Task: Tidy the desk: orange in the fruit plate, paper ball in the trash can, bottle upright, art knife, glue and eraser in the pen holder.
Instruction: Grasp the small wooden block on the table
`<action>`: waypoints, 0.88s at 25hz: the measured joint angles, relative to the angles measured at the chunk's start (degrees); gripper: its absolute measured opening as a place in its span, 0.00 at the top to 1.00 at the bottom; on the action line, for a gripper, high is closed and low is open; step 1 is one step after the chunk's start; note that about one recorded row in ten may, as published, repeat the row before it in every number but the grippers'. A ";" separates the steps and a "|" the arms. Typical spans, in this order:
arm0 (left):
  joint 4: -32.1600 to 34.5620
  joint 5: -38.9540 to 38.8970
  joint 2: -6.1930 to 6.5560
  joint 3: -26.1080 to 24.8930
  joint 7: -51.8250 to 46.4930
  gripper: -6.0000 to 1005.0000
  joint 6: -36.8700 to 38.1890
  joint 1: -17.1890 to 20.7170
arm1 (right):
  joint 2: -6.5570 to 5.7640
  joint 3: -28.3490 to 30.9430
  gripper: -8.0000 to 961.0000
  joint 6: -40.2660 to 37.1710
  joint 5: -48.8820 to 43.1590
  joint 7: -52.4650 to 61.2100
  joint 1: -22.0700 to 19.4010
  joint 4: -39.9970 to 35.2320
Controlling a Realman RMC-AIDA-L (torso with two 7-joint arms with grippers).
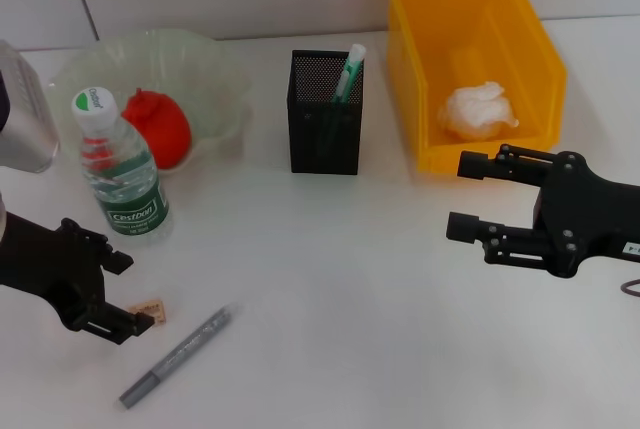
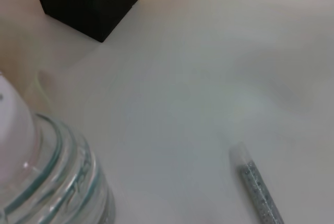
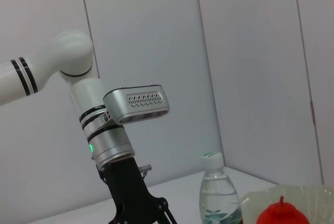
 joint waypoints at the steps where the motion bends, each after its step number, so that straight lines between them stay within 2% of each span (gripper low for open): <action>1: 0.00 0.00 0.00 0.00 0.00 0.20 0.00 0.00 | -0.01 0.00 0.24 -0.02 0.03 -0.17 0.03 0.32; 11: 1.92 0.74 0.02 4.53 0.54 0.20 -2.96 0.46 | -0.02 0.07 0.24 -0.47 0.62 -0.57 0.38 1.23; 15: 3.17 3.75 -0.03 8.03 0.66 0.20 -3.03 0.65 | -0.01 0.13 0.24 -0.50 0.64 -0.56 0.63 1.25; 19: 3.17 3.75 -0.03 8.03 0.66 0.20 -3.03 0.65 | -0.01 0.16 0.24 -0.50 0.65 -0.56 0.94 1.39; 22: 6.04 5.05 -0.07 10.50 0.51 0.20 -1.76 0.67 | -0.01 0.17 0.24 -0.50 0.65 -0.56 1.06 1.54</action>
